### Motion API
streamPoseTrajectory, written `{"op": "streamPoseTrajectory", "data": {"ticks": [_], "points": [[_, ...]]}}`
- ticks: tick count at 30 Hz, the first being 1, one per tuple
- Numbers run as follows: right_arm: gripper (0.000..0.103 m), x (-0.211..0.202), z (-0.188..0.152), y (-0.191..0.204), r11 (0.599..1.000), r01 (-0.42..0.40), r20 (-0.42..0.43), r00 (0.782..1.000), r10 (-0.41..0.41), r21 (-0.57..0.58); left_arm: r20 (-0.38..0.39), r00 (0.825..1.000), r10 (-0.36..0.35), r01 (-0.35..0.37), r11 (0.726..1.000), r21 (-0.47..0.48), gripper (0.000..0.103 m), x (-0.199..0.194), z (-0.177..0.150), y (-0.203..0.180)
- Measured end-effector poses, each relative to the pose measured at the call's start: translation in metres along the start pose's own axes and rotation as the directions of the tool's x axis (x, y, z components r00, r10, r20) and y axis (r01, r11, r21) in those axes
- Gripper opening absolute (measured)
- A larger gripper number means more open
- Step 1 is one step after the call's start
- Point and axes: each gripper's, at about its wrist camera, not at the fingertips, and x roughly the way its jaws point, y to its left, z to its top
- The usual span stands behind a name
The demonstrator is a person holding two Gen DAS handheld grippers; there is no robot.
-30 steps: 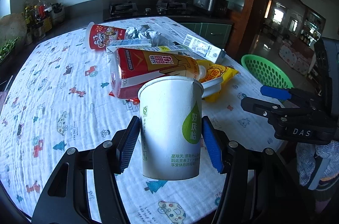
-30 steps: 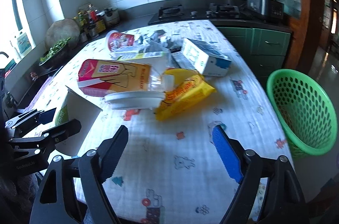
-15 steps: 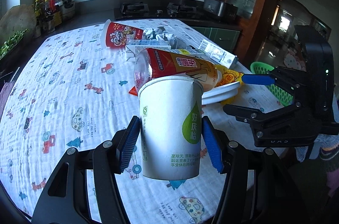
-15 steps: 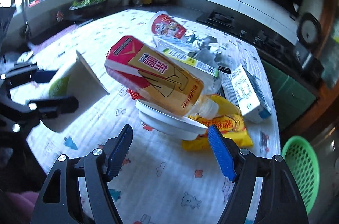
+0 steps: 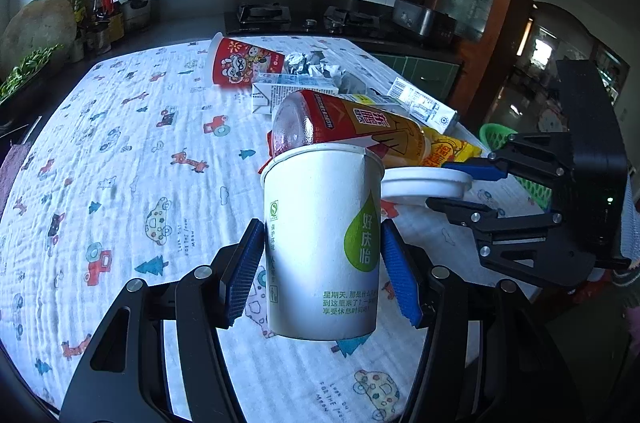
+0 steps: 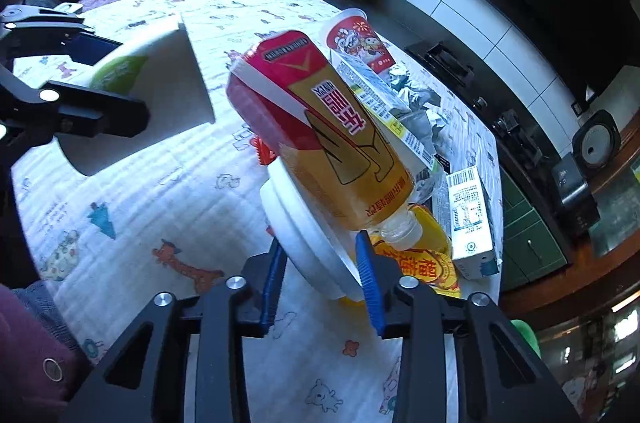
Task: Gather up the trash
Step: 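Grasp the white round plastic lid with the right gripper while the left gripper lifts the cup, then carry both items to the green basket while the right gripper releases the lid inside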
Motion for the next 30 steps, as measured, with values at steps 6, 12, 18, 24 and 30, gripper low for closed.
{"op": "streamPoseTrajectory", "data": {"ticks": [6,12,18,24,30], "points": [[0.018,-0.023,-0.006,0.001,0.988,-0.111,0.029,0.994,0.109,0.103,0.015,1.0,-0.012,0.012,1.0,0.006,0.058,-0.008,0.0,-0.003],[0.012,-0.051,-0.018,0.002,0.956,-0.167,0.081,0.985,0.151,0.24,0.03,0.998,-0.051,0.05,0.998,0.031,0.058,-0.015,0.002,-0.014],[0.012,-0.073,-0.035,-0.005,0.921,-0.17,0.129,0.983,0.132,0.351,0.034,0.994,-0.103,0.1,0.992,0.074,0.058,-0.014,0.01,-0.036],[0.012,-0.097,-0.066,-0.049,0.874,-0.085,0.141,0.99,0.02,0.478,0.004,0.988,-0.154,0.152,0.98,0.13,0.058,0.0,0.021,-0.069],[0.012,-0.1,-0.121,-0.13,0.779,0.033,0.056,0.995,-0.087,0.626,-0.041,0.975,-0.217,0.221,0.962,0.158,0.058,0.027,0.038,-0.111]]}}
